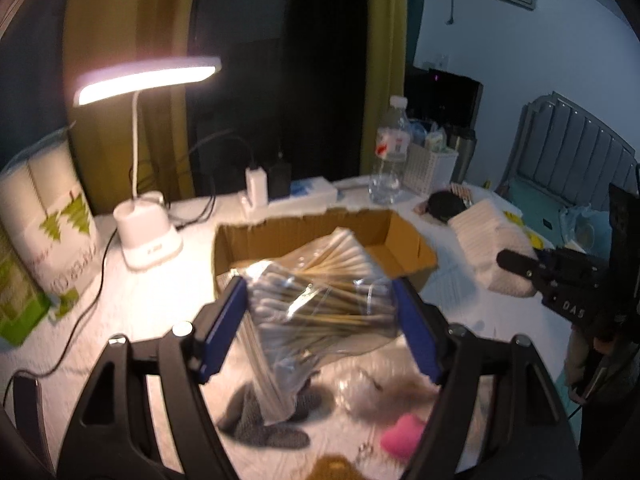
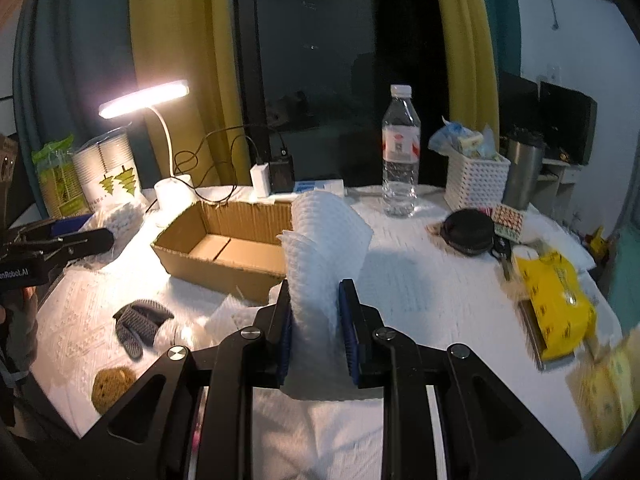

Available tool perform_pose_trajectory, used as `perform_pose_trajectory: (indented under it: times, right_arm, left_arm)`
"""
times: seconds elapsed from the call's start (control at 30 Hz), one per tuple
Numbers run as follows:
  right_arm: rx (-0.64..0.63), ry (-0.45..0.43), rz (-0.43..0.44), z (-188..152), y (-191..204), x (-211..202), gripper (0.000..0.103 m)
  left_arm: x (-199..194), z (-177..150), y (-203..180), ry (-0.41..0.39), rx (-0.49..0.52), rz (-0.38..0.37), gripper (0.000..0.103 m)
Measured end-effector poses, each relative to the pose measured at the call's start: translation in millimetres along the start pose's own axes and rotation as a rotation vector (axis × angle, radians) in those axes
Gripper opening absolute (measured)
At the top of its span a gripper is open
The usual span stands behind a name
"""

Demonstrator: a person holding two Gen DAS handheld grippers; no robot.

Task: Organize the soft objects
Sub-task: 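Carry the towel with the right gripper while the left gripper carries the swab bag to the box, then open the right gripper over the box while the left gripper releases the swab bag inside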

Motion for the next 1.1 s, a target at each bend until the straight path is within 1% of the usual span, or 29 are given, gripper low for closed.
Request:
perform_pose_trajectory:
  times: [0.3, 0.4, 0.53, 0.67, 0.83, 1.1]
  right_arm:
    - [-0.031, -0.008, 0.004, 34, -5, 35, 0.024]
    - [-0.034, -0.008, 0.007, 44, -7, 49, 0.024]
    - [-0.029, -0.004, 0.017, 53, -9, 70, 0.024]
    - [-0.029, 0.018, 0.03, 54, -9, 94, 0.024]
    - [-0.032, 0.065, 0.054, 45, -5, 129, 0.024]
    - [-0.029, 0.15, 0.11, 29, 9, 165, 0.024]
  left_arm:
    - [26, 40, 3, -0.065, 0.0, -0.01, 0.075]
    - [39, 47, 4, -0.078, 0.006, -0.003, 0.075]
    - [63, 50, 11, -0.068, 0.002, 0.005, 0.075]
    - [92, 45, 18, -0.037, -0.008, 0.012, 0.074]
    - [128, 32, 30, 0.027, -0.024, 0.03, 0.075]
    - [160, 15, 33, 0.1, -0.01, 0.052, 0.075]
Point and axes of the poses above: each gripper's, at about its wrist camera, not at the fingertips, and x roughly the way its jaws point, y to its left, z to its top, the point moved 4 cm from there along x, roughly the way its jaws point, and after that the axes turned 14 degrees about -x, right-handed, at the moved point
